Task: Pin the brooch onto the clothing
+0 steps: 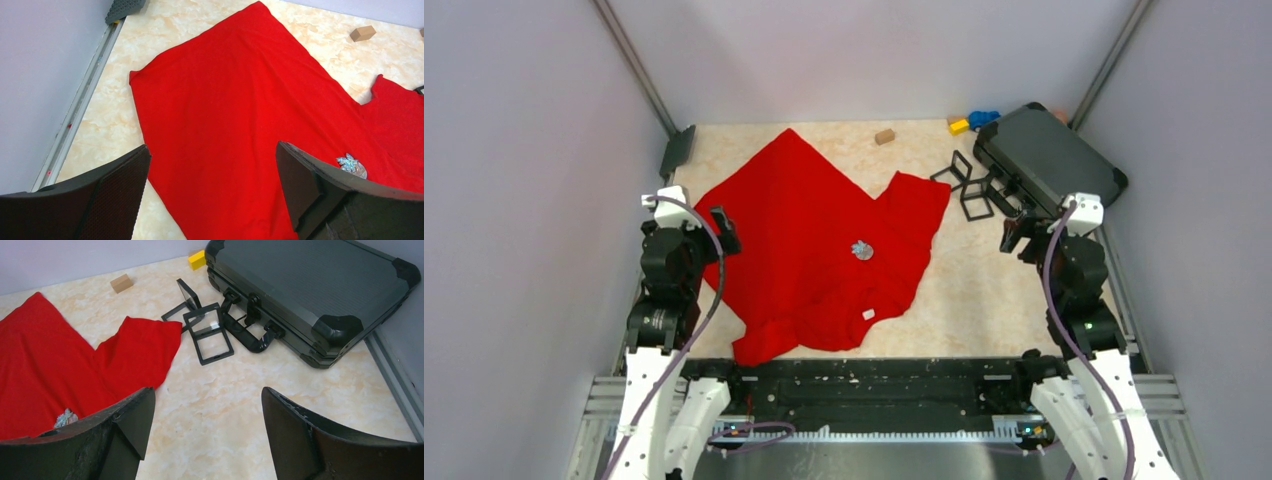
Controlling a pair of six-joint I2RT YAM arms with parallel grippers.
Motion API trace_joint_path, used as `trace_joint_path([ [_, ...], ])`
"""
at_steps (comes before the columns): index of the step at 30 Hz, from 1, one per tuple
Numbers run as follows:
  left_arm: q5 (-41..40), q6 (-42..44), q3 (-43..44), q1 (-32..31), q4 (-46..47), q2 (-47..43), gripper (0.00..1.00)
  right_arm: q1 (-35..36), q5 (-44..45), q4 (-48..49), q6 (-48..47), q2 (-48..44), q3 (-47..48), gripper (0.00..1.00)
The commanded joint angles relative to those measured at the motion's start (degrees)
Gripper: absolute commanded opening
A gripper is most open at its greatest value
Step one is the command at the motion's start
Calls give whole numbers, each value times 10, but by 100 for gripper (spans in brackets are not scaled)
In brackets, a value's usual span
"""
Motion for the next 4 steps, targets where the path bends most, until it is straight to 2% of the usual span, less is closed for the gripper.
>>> trace_joint_path([
  [1,4,3,4,-1,25,1,99,0,0,26,-7,2,4,79],
  [4,-5,3,7,-1,20,6,99,0,-1,26,-6,4,5,79],
])
